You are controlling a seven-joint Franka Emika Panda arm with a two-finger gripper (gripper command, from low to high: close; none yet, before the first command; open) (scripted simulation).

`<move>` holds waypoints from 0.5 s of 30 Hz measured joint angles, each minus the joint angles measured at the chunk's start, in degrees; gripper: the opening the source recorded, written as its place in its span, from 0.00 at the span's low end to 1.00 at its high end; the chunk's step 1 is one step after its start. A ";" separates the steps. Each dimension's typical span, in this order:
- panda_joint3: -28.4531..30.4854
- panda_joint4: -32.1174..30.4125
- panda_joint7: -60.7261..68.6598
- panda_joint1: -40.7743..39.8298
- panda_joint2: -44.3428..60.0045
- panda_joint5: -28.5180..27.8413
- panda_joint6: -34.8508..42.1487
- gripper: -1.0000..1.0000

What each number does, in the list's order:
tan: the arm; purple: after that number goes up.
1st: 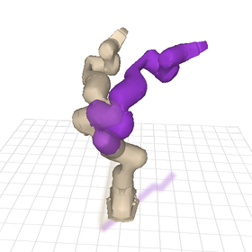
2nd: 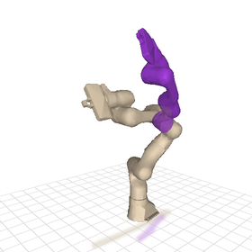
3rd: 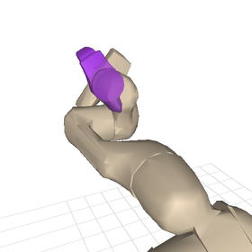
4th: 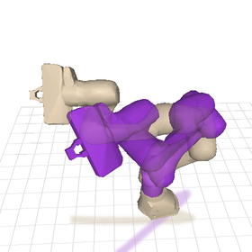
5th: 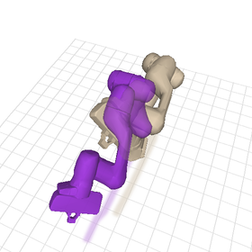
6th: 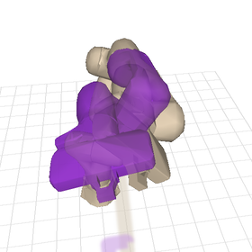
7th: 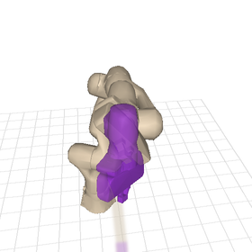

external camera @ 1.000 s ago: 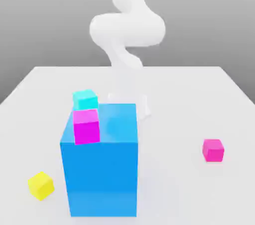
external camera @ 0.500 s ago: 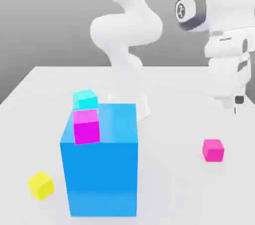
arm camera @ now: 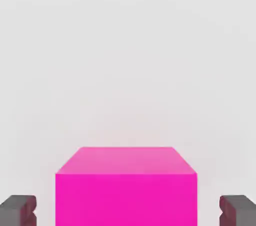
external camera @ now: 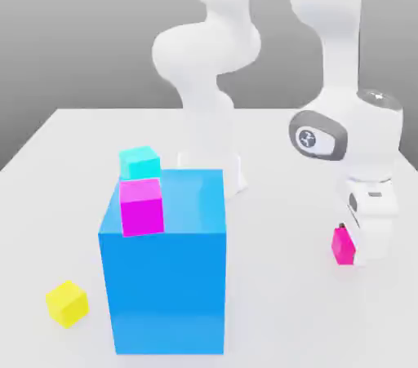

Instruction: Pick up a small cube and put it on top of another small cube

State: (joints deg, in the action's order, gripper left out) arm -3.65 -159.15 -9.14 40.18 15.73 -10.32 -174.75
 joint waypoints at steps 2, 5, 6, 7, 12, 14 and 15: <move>-0.01 0.00 -0.08 -0.01 0.00 -0.08 0.06 0.00; -0.52 -0.19 0.27 -0.43 -0.94 0.33 0.81 0.00; -1.58 -0.53 1.01 -1.25 -2.63 1.29 2.17 0.00; -2.61 -0.91 1.99 -1.97 -4.52 2.59 3.68 0.00; -3.69 -1.99 6.21 -4.28 -14.58 8.94 12.53 0.00; -1.61 -0.85 5.55 -7.45 -18.26 9.29 17.25 0.00; -0.64 -0.16 4.95 -8.91 -20.06 9.19 19.69 0.00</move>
State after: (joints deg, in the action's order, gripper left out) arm -4.28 -159.31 -4.18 31.27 -4.33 -1.13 -155.06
